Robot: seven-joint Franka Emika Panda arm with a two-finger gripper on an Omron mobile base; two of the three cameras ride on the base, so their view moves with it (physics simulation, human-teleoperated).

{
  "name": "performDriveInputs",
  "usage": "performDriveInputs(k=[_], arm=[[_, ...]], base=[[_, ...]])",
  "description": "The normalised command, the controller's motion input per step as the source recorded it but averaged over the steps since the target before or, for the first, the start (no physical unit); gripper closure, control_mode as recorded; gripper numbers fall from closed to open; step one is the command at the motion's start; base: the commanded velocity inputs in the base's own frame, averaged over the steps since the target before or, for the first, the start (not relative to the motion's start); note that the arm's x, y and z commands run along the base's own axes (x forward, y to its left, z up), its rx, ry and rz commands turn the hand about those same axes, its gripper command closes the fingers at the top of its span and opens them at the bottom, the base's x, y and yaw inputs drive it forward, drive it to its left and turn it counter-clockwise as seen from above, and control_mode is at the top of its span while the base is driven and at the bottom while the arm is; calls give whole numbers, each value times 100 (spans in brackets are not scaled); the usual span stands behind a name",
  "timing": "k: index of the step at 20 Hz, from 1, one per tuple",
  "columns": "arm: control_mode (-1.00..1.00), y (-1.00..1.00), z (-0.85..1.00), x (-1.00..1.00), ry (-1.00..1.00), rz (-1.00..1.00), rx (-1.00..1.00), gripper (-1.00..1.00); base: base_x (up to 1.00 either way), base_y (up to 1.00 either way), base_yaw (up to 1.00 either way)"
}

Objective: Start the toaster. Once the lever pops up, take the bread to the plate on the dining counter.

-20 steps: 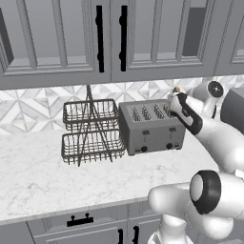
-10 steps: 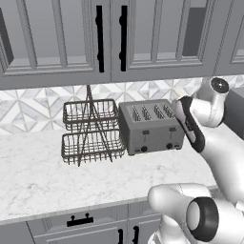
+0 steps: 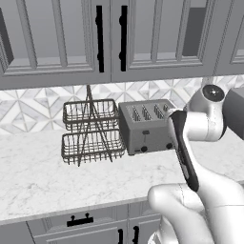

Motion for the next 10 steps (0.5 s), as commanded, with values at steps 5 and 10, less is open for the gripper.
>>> performDriveInputs(k=[5,10], arm=[[-100,88,0,-65,0,0,-5,100],[-100,18,-5,-56,-1,0,0,100]], base=[[0,0,0],[0,0,0]])
